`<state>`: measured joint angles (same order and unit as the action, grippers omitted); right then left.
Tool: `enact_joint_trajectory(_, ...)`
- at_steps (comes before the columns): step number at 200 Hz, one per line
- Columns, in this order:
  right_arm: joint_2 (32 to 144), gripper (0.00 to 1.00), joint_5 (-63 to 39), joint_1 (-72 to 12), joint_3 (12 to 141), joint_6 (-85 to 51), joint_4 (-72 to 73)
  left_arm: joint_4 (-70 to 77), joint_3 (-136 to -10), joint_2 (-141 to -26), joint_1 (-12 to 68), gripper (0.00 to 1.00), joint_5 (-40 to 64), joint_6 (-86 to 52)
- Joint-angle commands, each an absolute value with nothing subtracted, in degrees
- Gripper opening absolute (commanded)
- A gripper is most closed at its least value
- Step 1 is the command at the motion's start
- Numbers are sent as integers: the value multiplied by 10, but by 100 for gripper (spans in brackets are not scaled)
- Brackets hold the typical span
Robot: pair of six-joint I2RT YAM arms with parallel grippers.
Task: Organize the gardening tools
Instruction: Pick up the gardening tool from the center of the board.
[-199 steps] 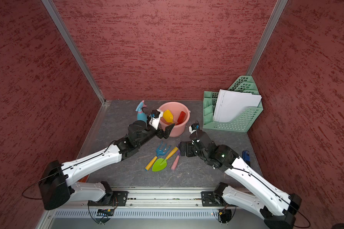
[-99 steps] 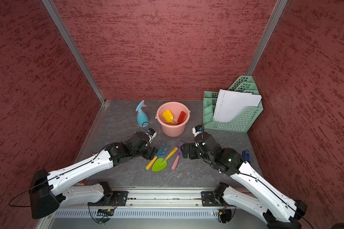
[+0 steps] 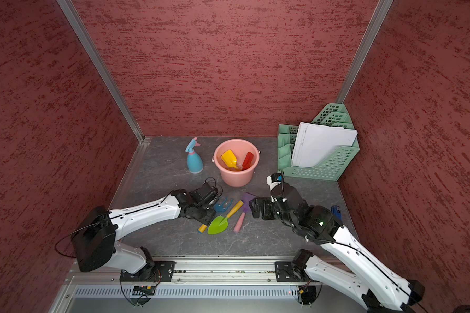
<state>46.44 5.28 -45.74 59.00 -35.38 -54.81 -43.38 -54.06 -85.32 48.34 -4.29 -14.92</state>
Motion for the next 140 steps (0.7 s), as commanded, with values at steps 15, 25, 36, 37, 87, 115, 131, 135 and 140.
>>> enact_joint_trajectory(15,464,98,47,-453,582,-359,-552,-412,-561,-877,466,61,-37,-142)
enact_joint_trajectory(25,467,98,47,-453,583,-358,-550,-409,-566,-888,463,60,-37,-142)
enact_joint_trajectory(36,471,98,47,-453,584,-356,-548,-408,-573,-900,462,59,-34,-139)
enact_joint_trajectory(37,471,98,47,-453,584,-356,-548,-408,-574,-901,462,59,-34,-139)
enact_joint_trajectory(87,475,99,49,-453,586,-353,-544,-404,-605,-953,460,57,-32,-134)
enact_joint_trajectory(115,473,98,52,-453,586,-353,-549,-404,-606,-971,459,56,-34,-133)
enact_joint_trajectory(131,470,98,55,-453,586,-352,-550,-401,-605,-978,456,55,-36,-133)
enact_joint_trajectory(135,470,98,55,-453,585,-352,-550,-401,-605,-979,455,55,-36,-133)
enact_joint_trajectory(140,470,99,55,-453,586,-352,-550,-401,-605,-981,454,54,-37,-133)
